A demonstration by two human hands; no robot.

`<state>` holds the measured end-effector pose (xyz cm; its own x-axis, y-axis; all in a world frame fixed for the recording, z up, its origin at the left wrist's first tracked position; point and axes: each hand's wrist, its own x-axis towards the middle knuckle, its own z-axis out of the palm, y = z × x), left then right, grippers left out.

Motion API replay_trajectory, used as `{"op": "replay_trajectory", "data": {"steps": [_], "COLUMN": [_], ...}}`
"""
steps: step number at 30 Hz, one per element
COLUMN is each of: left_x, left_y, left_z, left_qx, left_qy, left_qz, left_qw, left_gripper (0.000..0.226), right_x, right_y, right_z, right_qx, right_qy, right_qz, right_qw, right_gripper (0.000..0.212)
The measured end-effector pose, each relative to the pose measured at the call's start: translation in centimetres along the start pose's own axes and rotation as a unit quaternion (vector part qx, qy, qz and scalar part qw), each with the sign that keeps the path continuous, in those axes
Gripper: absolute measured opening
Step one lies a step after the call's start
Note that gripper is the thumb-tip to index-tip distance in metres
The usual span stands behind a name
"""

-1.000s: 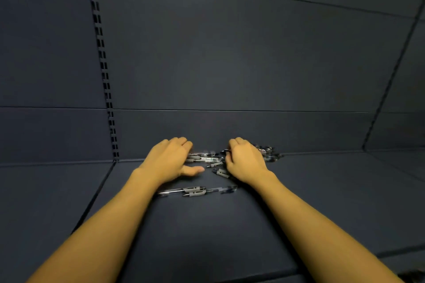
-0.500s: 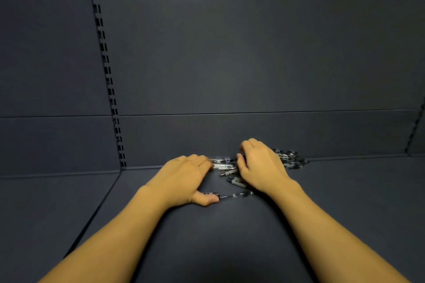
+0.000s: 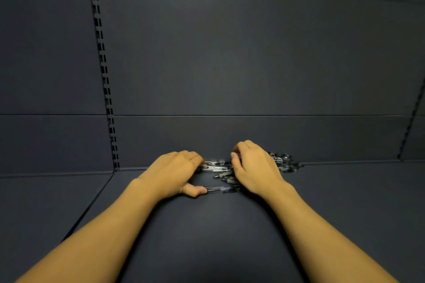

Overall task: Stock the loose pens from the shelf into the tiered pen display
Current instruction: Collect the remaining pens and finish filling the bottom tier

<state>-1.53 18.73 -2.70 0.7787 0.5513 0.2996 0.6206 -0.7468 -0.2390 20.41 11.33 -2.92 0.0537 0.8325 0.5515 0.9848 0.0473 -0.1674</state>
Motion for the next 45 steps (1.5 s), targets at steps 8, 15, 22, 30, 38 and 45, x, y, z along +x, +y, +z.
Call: {"op": "replay_trajectory", "data": {"steps": [8, 15, 22, 30, 38, 45], "left_x": [0.8, 1.2, 1.2, 1.0, 1.7, 1.4], "left_y": [0.7, 0.3, 0.2, 0.5, 1.1, 1.4], "left_z": [1.8, 2.4, 2.8, 1.9, 0.7, -0.3], "left_qx": [-0.019, -0.125, -0.141, -0.106, -0.117, -0.120], "left_qy": [0.010, -0.085, -0.106, -0.124, -0.155, -0.149], "left_qz": [-0.001, -0.055, -0.102, -0.074, -0.047, -0.076], "left_qw": [1.000, 0.987, 0.979, 0.984, 0.980, 0.979], "left_gripper": [0.068, 0.090, 0.071, 0.058, 0.039, 0.025], "right_x": [0.0, 0.0, -0.1, -0.1, 0.0, 0.1], "right_y": [-1.0, -1.3, -1.4, -1.2, -1.1, -0.9], "right_z": [0.0, 0.1, 0.0, 0.1, 0.3, 0.3], "right_qx": [0.006, 0.011, 0.005, 0.006, 0.005, 0.007], "right_qy": [-0.008, -0.009, -0.019, -0.026, -0.025, -0.018], "right_qz": [0.011, 0.013, 0.019, 0.021, 0.019, 0.018], "right_qw": [1.000, 1.000, 1.000, 0.999, 1.000, 1.000], "right_gripper": [0.029, 0.029, 0.028, 0.030, 0.030, 0.030]}}
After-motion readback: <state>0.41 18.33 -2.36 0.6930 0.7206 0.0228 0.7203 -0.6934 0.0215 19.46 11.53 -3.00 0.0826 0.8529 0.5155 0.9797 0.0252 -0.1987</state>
